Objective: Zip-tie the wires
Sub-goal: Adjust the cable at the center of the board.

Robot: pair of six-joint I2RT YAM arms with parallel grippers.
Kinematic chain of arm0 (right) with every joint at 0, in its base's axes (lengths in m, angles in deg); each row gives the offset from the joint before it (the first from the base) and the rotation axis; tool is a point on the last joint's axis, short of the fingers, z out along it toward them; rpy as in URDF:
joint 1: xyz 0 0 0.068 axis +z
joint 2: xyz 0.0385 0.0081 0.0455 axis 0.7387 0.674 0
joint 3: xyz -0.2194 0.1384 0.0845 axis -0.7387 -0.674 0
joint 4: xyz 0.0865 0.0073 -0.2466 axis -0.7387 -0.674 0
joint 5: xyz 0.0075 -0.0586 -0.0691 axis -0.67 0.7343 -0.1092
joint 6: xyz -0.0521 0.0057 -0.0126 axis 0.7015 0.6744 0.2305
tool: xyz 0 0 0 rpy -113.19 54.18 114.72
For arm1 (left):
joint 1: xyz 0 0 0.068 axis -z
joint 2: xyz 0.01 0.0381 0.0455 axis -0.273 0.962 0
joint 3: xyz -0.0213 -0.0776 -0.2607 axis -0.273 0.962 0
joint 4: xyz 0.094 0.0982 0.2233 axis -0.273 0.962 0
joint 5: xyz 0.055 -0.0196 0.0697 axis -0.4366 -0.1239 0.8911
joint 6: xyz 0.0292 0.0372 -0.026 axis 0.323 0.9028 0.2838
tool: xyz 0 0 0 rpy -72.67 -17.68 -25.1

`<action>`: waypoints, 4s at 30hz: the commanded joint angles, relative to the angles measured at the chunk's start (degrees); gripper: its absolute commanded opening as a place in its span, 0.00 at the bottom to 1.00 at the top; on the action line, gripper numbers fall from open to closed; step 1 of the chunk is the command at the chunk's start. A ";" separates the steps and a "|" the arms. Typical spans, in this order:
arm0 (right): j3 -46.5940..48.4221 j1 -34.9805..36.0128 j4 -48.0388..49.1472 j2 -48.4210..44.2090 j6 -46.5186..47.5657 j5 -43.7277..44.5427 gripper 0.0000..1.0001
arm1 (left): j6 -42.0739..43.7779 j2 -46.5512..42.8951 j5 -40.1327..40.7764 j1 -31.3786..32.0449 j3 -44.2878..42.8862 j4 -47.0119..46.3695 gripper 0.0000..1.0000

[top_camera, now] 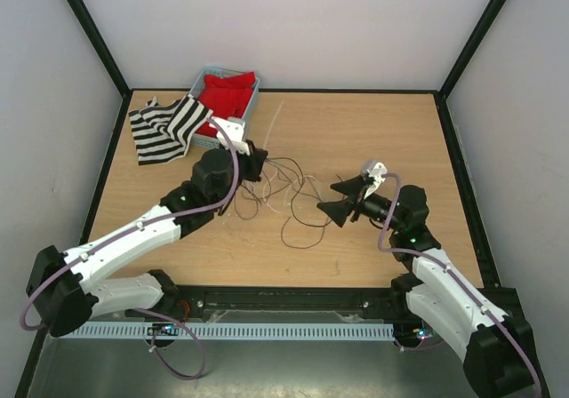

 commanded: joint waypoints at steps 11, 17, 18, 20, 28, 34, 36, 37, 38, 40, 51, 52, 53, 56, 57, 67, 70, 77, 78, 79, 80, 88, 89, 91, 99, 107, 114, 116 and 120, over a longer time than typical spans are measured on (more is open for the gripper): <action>1.69 20.53 27.91 11.57 -6.30 8.62 0.79 | 1.51 -2.74 -1.17 -2.54 -7.36 3.04 0.00; 9.05 23.71 30.14 24.11 -6.12 14.25 0.76 | 0.94 -3.17 -1.39 -2.43 -6.76 3.03 0.00; 9.95 23.88 30.75 25.47 -5.96 14.43 0.76 | 1.07 -3.41 -1.43 -2.41 -6.62 2.99 0.00; 11.30 23.99 31.03 27.35 -5.44 14.86 0.75 | 1.54 -3.94 -0.99 -2.41 -6.44 2.95 0.00; 13.06 24.00 27.60 27.14 2.05 15.77 0.73 | 4.27 -7.19 -1.69 -3.36 -6.83 2.99 0.00; 12.55 24.08 26.11 27.54 10.28 7.52 0.64 | 4.43 -8.31 -3.70 -3.37 -6.83 3.51 0.00; 11.91 24.07 27.92 28.87 11.42 6.18 0.64 | 3.93 -8.32 -4.23 -3.37 -6.90 3.56 0.00; 11.80 24.09 28.95 29.59 12.04 5.87 0.65 | 3.70 -8.32 -4.51 -3.33 -6.91 3.55 0.00; 11.82 24.07 29.95 30.41 12.44 5.74 0.65 | 3.44 -8.24 -4.80 -3.34 -6.92 3.56 0.00; 12.30 24.10 31.06 32.44 14.01 6.05 0.65 | 3.06 -8.23 -5.32 -3.33 -6.92 3.64 0.00; 15.46 24.10 33.00 37.61 24.78 13.93 0.73 | 1.58 -8.30 -6.93 -3.35 -6.39 4.07 0.00; 15.71 24.07 32.73 37.80 25.86 14.03 0.73 | 1.62 -8.38 -6.96 -3.36 -6.31 4.12 0.00; 16.04 24.07 32.53 37.86 26.72 14.33 0.73 | 1.57 -8.47 -6.93 -3.30 -6.24 4.16 0.00; 16.94 24.06 31.71 38.13 28.19 15.36 0.73 | 1.39 -8.87 -6.98 -3.35 -5.92 4.27 0.00; 17.30 24.08 31.72 38.36 28.46 15.39 0.73 | 1.22 -8.93 -7.16 -3.31 -5.87 4.31 0.00; 22.03 24.10 33.36 45.26 27.17 11.67 0.67 | -1.29 -8.72 -9.71 -3.22 -5.90 4.27 0.00; 22.14 24.08 36.64 47.18 26.06 12.69 0.65 | -1.61 -8.67 -9.83 -3.25 -5.86 4.27 0.00; 19.02 24.04 37.06 44.21 24.41 12.67 0.19 | 0.67 -9.57 -6.11 -4.28 -6.04 5.47 0.00; 18.10 24.04 35.22 42.88 24.56 12.46 0.14 | 0.61 -10.03 -6.03 -4.94 -6.04 5.90 0.00; 17.30 24.06 33.48 41.40 24.59 12.66 0.09 | 0.69 -10.38 -5.97 -5.43 -6.04 6.19 0.00; 16.45 24.02 31.23 39.92 24.49 13.19 0.04 | 0.92 -10.84 -5.65 -5.84 -6.04 6.51 0.00; 11.85 24.03 16.40 27.56 21.03 16.37 0.00 | 2.14 -10.93 -4.70 -6.40 -6.34 7.60 0.00; 11.93 23.96 14.35 26.37 20.93 16.93 0.00 | 2.05 -10.69 -4.77 -6.51 -6.38 7.65 0.00; 11.93 23.94 10.62 24.04 21.13 18.52 0.00 | 1.82 -10.33 -5.29 -6.86 -6.47 7.69 0.00; 9.66 21.15 1.02 15.52 20.45 20.19 0.00 | 1.83 -10.08 -4.93 -7.57 -6.48 7.96 0.00; 8.96 14.99 -4.13 12.82 19.41 20.18 0.00 | 2.30 -9.80 -4.48 -7.76 -6.56 8.14 0.00; 8.02 13.07 -5.80 11.88 18.72 23.32 0.00 | 2.36 -9.81 -4.19 -8.11 -6.48 8.25 0.00; 7.93 13.03 -6.15 11.78 18.47 24.78 0.00 | 2.28 -9.81 -4.10 -8.20 -6.43 8.31 0.00; 7.20 12.94 -6.47 11.38 18.14 26.88 0.00 | 2.34 -9.77 -4.05 -8.42 -6.39 8.31 0.00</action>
